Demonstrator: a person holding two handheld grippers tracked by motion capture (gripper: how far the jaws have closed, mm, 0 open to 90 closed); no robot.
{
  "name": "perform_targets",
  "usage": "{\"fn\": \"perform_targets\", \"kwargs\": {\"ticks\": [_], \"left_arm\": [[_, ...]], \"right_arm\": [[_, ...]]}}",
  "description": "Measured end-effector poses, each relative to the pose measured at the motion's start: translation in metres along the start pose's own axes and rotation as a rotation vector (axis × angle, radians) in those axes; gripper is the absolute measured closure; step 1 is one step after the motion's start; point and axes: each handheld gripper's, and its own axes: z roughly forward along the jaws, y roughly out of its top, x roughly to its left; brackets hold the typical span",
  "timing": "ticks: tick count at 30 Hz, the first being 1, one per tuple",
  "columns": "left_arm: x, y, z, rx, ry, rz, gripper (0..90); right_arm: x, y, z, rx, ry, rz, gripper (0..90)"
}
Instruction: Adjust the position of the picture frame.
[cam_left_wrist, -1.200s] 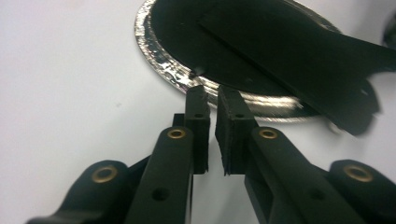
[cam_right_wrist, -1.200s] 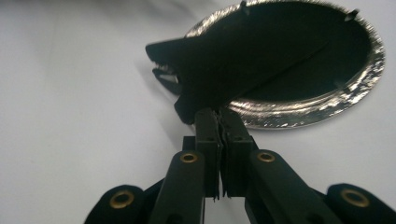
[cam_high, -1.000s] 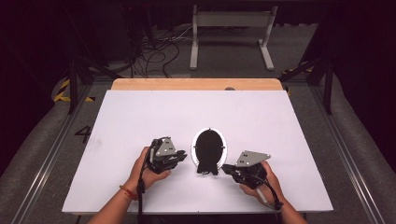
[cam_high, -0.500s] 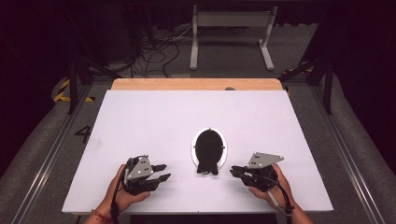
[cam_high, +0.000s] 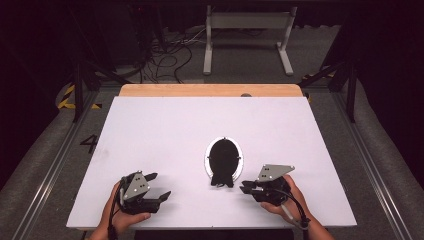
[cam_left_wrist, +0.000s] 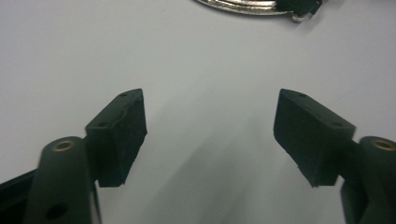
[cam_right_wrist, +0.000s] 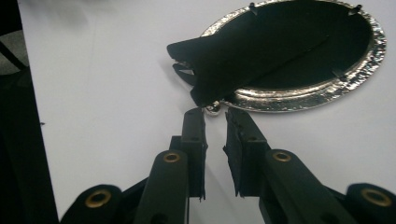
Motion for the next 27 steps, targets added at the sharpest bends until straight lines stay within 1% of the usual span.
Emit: {"fn": "perform_targets", "kwargs": {"ticks": [1,2,5,6,8,11,12,15,18,21,23,25,27], "left_arm": [[0.001,-0.001,0.000,0.001,0.001,-0.002,23.5],[0.001,-0.002,-0.001,0.002,0.001,-0.013,22.6],[0.004,-0.006,-0.003,0.003,0.001,-0.018,21.5],[0.004,-0.007,-0.004,0.002,0.008,-0.025,21.3],[0.006,-0.007,-0.005,-0.005,0.004,-0.033,20.8],[0.006,-0.005,-0.004,-0.004,0.005,-0.028,20.2],[0.006,-0.005,-0.003,0.001,0.009,-0.020,20.2],[0.005,-0.005,-0.002,0.007,0.018,-0.016,19.9],[0.006,-0.006,-0.002,0.008,0.014,-0.018,19.8],[0.006,-0.007,-0.003,0.013,0.024,-0.015,19.7],[0.006,-0.008,-0.004,0.015,0.045,-0.005,19.6],[0.006,-0.008,-0.005,0.010,0.048,-0.013,19.6],[0.006,-0.009,-0.005,0.013,0.047,-0.012,19.5]], "right_arm": [[0.001,0.001,0.001,0.005,0.006,-0.003,77.8],[0.002,0.001,0.002,0.013,0.013,-0.007,77.8],[0.003,0.003,0.006,0.032,0.031,-0.026,77.8],[0.004,0.003,0.008,0.037,0.036,-0.024,77.7],[0.005,0.003,0.011,0.050,0.036,-0.025,77.4],[0.005,0.002,0.013,0.059,0.041,-0.025,77.4],[0.005,0.002,0.013,0.062,0.037,-0.023,77.4],[0.005,0.001,0.014,0.060,0.033,-0.015,76.0],[0.006,0.001,0.017,0.066,0.030,-0.009,75.1],[0.008,0.003,0.022,0.091,0.025,-0.014,74.3],[0.009,0.005,0.027,0.119,0.015,-0.027,75.0],[0.011,0.007,0.030,0.131,0.005,-0.032,75.3],[0.011,0.009,0.031,0.137,-0.002,-0.028,75.4]]}}
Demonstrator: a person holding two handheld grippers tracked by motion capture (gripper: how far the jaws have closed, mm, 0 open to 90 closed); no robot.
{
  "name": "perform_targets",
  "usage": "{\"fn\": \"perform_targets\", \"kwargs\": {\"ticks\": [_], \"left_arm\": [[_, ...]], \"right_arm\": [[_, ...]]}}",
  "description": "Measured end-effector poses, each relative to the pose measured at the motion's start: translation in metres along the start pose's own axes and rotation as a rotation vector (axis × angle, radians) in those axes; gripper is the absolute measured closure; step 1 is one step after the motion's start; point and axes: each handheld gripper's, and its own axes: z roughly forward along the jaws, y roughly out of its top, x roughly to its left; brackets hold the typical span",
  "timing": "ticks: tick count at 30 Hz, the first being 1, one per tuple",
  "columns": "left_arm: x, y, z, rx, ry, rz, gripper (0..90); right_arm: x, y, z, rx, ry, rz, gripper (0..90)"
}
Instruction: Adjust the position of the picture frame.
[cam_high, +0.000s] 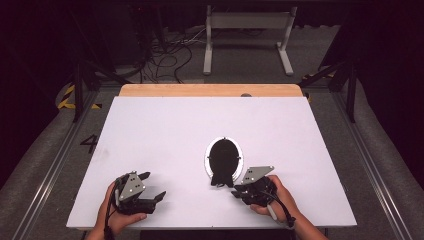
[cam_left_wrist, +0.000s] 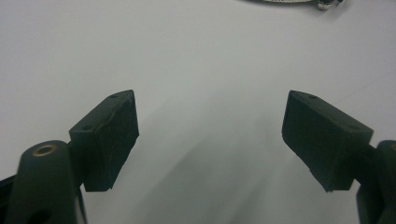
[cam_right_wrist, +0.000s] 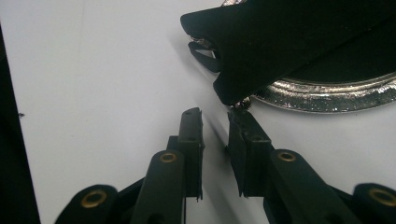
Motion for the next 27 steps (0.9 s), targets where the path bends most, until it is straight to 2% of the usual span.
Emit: {"fn": "perform_targets", "kwargs": {"ticks": [5,8,11,13,14,15,17,19,23,27], "left_arm": [[-0.001,-0.001,0.001,0.013,-0.006,0.006,19.3],[-0.002,-0.001,0.001,0.017,-0.008,0.005,19.3],[-0.002,-0.002,0.001,0.015,-0.016,0.001,19.2],[-0.002,-0.002,0.002,0.015,-0.018,-0.004,19.1],[-0.001,-0.002,0.002,0.017,-0.023,-0.001,19.1],[-0.002,-0.002,0.002,0.021,-0.022,-0.001,19.1],[-0.002,-0.002,0.003,0.026,-0.024,0.003,19.1],[-0.002,-0.002,0.005,0.031,-0.027,0.005,18.9],[-0.001,-0.003,0.005,0.034,-0.028,0.008,18.7],[-0.002,-0.003,0.005,0.035,-0.026,0.011,18.5]], "right_arm": [[-0.002,0.002,0.002,-0.009,-0.001,0.025,74.0],[-0.004,0.002,0.004,-0.026,0.008,0.056,71.6],[-0.005,0.000,0.006,-0.065,0.052,0.093,67.5],[-0.006,0.000,0.006,-0.072,0.055,0.098,66.1],[-0.006,-0.001,0.005,-0.084,0.071,0.109,62.0],[-0.009,-0.002,0.005,-0.110,0.095,0.146,58.8],[-0.010,-0.002,0.004,-0.114,0.104,0.161,57.6],[-0.015,-0.004,0.005,-0.148,0.153,0.210,55.9],[-0.018,-0.005,0.006,-0.165,0.185,0.238,54.9],[-0.022,-0.004,0.006,-0.186,0.207,0.267,49.8]]}}
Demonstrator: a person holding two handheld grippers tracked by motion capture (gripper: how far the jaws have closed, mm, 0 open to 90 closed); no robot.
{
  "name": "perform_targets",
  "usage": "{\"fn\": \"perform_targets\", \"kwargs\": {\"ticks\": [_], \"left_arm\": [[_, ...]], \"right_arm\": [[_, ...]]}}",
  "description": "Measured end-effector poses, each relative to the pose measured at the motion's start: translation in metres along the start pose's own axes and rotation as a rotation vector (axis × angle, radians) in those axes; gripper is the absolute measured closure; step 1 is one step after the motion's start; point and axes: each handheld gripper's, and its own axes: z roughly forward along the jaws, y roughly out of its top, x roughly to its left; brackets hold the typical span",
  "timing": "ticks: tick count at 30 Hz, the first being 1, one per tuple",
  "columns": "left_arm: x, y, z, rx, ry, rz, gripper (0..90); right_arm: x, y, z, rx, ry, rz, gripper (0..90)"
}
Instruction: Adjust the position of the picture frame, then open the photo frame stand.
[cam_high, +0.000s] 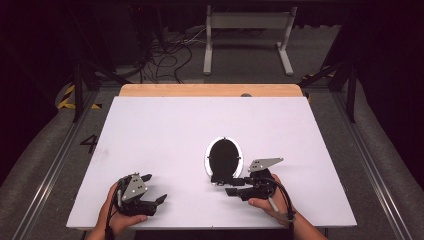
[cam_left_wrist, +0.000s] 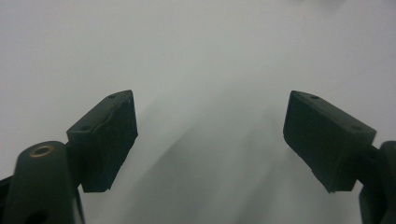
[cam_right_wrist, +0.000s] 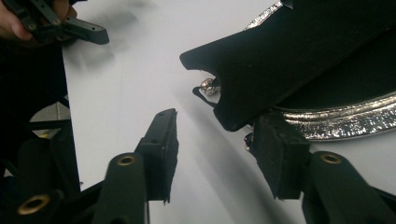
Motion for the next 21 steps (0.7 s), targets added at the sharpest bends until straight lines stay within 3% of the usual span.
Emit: {"fn": "perform_targets", "kwargs": {"ticks": [4,7,17,21], "left_arm": [[0.0003,0.0001,0.0008,0.005,0.001,0.002,18.3],[0.0000,0.0002,0.0018,0.014,0.001,0.006,18.0],[-0.0035,0.0002,0.0038,0.033,-0.008,0.016,18.0],[-0.0027,0.0013,0.0055,0.035,-0.012,0.015,18.0]], "right_arm": [[-0.0026,0.0005,0.0023,-0.018,0.029,0.045,43.6],[-0.0037,0.0015,0.0036,-0.053,0.055,0.112,39.8],[-0.0088,0.0009,0.0084,-0.074,0.094,0.169,38.5],[-0.0095,0.0019,0.0073,-0.070,0.090,0.170,37.5]]}}
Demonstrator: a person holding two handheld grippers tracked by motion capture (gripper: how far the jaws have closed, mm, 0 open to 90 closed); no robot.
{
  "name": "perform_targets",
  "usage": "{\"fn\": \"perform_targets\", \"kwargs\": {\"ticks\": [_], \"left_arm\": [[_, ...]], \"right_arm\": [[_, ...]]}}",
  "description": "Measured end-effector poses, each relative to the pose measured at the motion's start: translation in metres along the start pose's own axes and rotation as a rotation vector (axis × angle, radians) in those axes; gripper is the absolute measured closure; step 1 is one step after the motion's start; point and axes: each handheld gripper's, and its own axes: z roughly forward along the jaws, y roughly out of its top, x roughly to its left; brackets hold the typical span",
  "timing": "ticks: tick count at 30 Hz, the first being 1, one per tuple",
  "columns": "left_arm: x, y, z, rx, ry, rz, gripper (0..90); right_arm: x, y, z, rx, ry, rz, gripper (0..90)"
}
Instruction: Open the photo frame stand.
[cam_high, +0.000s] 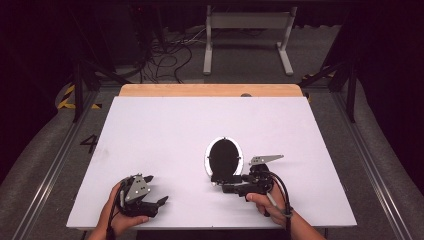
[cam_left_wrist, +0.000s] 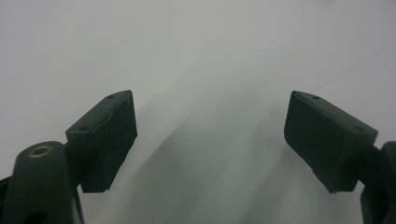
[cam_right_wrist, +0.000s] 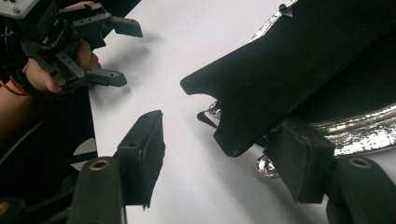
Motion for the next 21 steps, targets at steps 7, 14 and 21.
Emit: {"fn": "perform_targets", "kwargs": {"ticks": [7,14,21], "left_arm": [[0.001,0.008,0.000,0.030,0.043,-0.040,18.2],[-0.007,0.029,0.005,0.046,0.046,0.012,17.8],[-0.019,0.047,0.025,0.103,0.002,0.091,18.2]], "right_arm": [[-0.005,0.000,-0.005,-0.041,0.039,0.062,32.6],[-0.014,-0.001,-0.005,-0.058,0.050,0.160,34.0],[-0.014,0.001,-0.001,-0.055,0.041,0.198,40.6]]}}
